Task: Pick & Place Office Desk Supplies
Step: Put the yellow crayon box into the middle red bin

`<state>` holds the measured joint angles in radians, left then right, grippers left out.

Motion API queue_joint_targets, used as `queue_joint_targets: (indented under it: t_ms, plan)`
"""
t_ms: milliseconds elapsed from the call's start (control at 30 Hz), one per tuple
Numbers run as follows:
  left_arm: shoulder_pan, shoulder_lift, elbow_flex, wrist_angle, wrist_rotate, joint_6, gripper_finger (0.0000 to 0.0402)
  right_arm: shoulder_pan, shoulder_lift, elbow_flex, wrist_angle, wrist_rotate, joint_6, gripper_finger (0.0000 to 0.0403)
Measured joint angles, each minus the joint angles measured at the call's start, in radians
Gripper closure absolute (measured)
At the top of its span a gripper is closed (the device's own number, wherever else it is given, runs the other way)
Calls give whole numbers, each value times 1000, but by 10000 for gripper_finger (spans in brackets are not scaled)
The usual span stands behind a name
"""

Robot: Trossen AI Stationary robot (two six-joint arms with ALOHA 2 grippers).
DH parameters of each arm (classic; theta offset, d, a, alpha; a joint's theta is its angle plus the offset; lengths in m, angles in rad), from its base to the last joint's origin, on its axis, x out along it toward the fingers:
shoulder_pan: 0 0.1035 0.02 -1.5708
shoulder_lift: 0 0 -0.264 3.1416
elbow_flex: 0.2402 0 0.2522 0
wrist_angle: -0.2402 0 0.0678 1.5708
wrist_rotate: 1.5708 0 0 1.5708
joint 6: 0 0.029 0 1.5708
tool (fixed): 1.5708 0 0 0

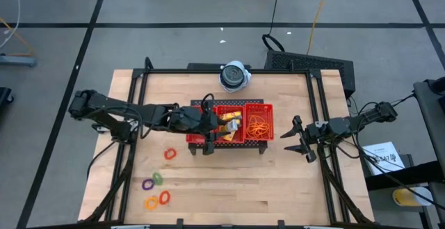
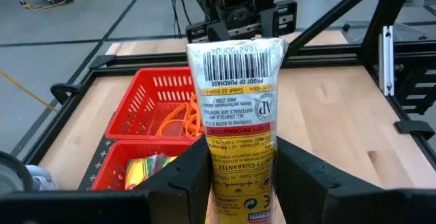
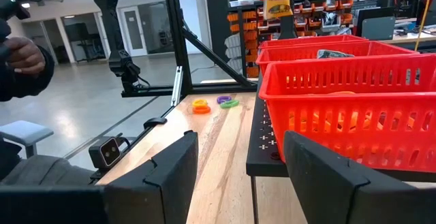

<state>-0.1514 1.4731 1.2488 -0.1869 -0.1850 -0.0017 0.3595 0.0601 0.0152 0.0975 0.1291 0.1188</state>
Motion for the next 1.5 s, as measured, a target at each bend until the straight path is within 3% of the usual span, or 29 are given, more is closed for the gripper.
queue_joint_targets:
  t_ms: [733, 1500]
  plan:
    - [14, 123, -1, 3, 0, -7, 256, 0, 2, 0, -2, 0, 0, 197]
    - [19, 125, -1, -56, -1, -33, 256, 0, 2, 0, -3, 0, 0, 197]
